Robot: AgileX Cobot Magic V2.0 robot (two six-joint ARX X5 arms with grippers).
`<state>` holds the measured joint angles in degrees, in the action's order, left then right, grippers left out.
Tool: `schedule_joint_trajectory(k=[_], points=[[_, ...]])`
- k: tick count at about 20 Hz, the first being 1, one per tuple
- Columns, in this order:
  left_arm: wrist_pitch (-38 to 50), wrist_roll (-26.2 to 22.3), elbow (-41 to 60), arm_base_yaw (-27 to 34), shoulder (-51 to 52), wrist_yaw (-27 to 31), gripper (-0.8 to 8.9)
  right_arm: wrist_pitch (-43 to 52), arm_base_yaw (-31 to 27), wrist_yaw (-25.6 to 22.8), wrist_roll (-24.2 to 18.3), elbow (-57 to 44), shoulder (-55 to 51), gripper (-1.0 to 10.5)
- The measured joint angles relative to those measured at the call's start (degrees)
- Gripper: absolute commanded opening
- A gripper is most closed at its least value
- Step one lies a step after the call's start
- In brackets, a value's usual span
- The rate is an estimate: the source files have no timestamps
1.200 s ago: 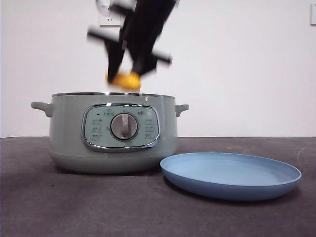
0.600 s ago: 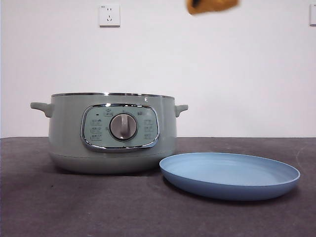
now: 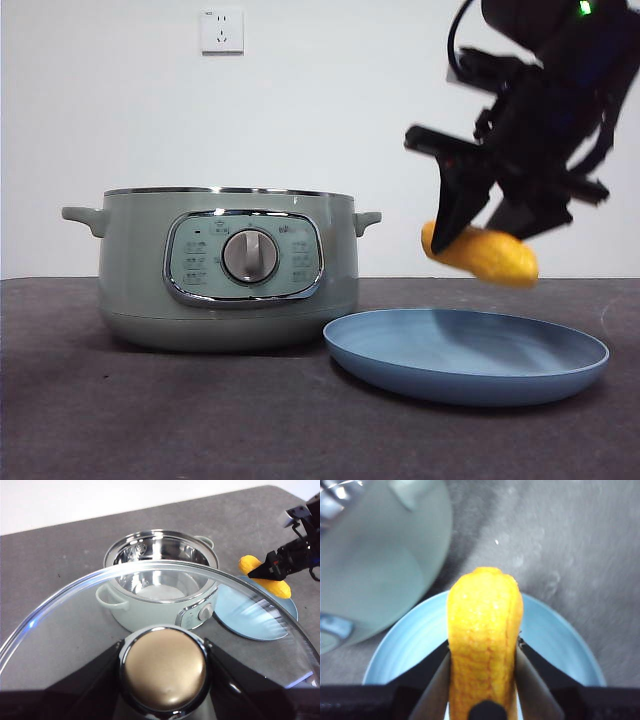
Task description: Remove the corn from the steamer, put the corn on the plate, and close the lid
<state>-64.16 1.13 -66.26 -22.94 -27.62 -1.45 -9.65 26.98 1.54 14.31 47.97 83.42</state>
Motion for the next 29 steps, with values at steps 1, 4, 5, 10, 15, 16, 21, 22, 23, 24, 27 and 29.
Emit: schedule_joint_trajectory(k=[1, 4, 5, 10, 15, 16, 21, 22, 23, 24, 27, 29], points=[[0.09, 0.00, 0.00, 0.00, -0.48, 0.02, -0.09, 1.86, 0.00, -0.07, 1.60, -1.31, 0.31, -0.2], [1.97, 0.00, 0.00, 0.00, -1.42, 0.00, -0.09, 4.85, 0.13, -1.57, 5.05, -2.14, 2.34, -0.2], [2.73, 0.00, 0.00, 0.00, -1.66, 0.00, -0.09, 5.95, 0.39, -1.75, 5.84, -2.14, 3.48, -0.2], [4.87, 0.00, 0.00, 0.00, -3.52, 0.00, -0.09, 7.19, 2.43, -1.90, 7.67, -2.14, 10.82, -0.2], [9.53, -0.04, 0.00, 0.00, -6.84, -0.15, -0.09, 8.13, 3.06, -4.59, 8.44, -2.12, 11.28, 0.8], [10.32, -0.15, 0.00, -0.02, -7.74, -0.20, -0.09, 8.04, 3.06, -4.57, 8.46, -2.12, 11.28, 1.8], [18.67, -0.68, 0.00, -0.07, -14.62, -1.49, -0.09, 6.62, 3.06, -4.61, 8.41, -2.12, 11.19, 5.8], [21.03, -0.68, 0.00, -0.07, -16.59, -2.38, -0.09, 6.38, 3.06, -4.57, 8.39, -2.12, 10.88, 5.8], [23.67, -0.68, 0.00, -0.09, -18.71, -3.06, -0.09, 5.84, 3.06, -4.55, 8.24, -2.12, 10.27, 5.8], [25.86, -0.68, 0.00, -0.11, -20.46, -3.26, -0.09, 4.90, 3.06, -4.55, 8.00, -2.14, 9.31, 5.8], [32.54, -1.68, 0.00, -0.11, -26.88, -3.41, -0.09, 1.46, 3.04, -4.57, 6.64, -2.25, 1.18, 5.8], [36.39, -2.38, 0.00, -0.11, -31.50, -3.41, -0.09, -1.99, 3.06, -4.55, 5.79, -2.23, -5.81, 5.8]])
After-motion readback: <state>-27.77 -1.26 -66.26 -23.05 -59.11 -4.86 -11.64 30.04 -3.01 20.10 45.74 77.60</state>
